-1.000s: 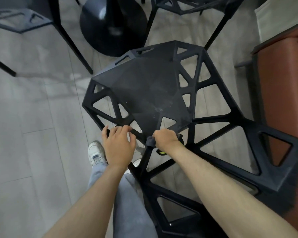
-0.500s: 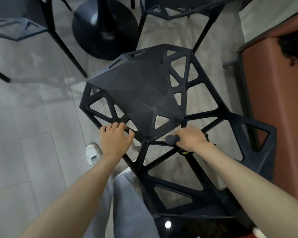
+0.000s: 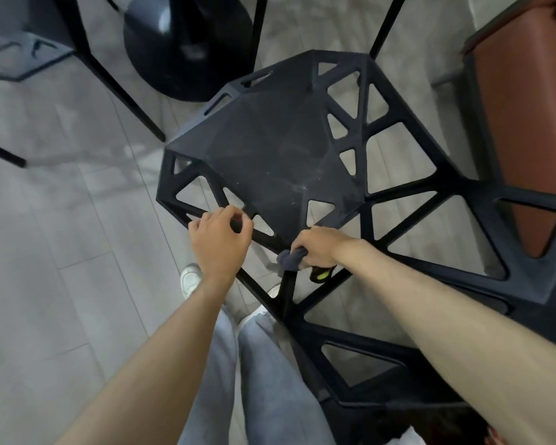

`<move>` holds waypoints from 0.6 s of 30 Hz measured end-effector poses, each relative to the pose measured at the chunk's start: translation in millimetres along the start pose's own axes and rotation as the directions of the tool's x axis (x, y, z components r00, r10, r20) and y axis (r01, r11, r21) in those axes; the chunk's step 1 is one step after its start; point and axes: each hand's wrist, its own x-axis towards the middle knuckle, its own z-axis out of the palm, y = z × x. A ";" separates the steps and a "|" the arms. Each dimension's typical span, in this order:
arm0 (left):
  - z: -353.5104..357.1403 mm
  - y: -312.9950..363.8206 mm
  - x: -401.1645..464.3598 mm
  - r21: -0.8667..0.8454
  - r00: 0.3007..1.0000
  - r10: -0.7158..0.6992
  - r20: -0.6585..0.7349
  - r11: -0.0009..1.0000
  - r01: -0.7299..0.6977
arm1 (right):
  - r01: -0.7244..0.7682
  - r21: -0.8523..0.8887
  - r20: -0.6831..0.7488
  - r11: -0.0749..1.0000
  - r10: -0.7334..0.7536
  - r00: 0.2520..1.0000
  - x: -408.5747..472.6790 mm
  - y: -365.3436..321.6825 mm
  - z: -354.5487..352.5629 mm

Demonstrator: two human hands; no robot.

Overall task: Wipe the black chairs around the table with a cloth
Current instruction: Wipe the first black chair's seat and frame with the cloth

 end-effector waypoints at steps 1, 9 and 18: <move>-0.2 0.2 -0.1 0.004 1.000 -0.001 0.010 1.000 0.001 | 0.038 0.013 0.033 0.999 -0.038 0.999 -9.2 -5.7 -4.9; -0.1 1.0 1.1 0.024 1.000 -0.014 0.023 1.000 0.014 | 0.081 0.086 0.012 0.993 -0.082 0.997 -34.7 -24.7 1.8; 4.2 -1.5 2.1 0.011 1.000 -0.006 -0.009 1.000 0.007 | -0.180 -0.096 -0.290 0.979 0.146 0.946 27.3 -28.9 26.1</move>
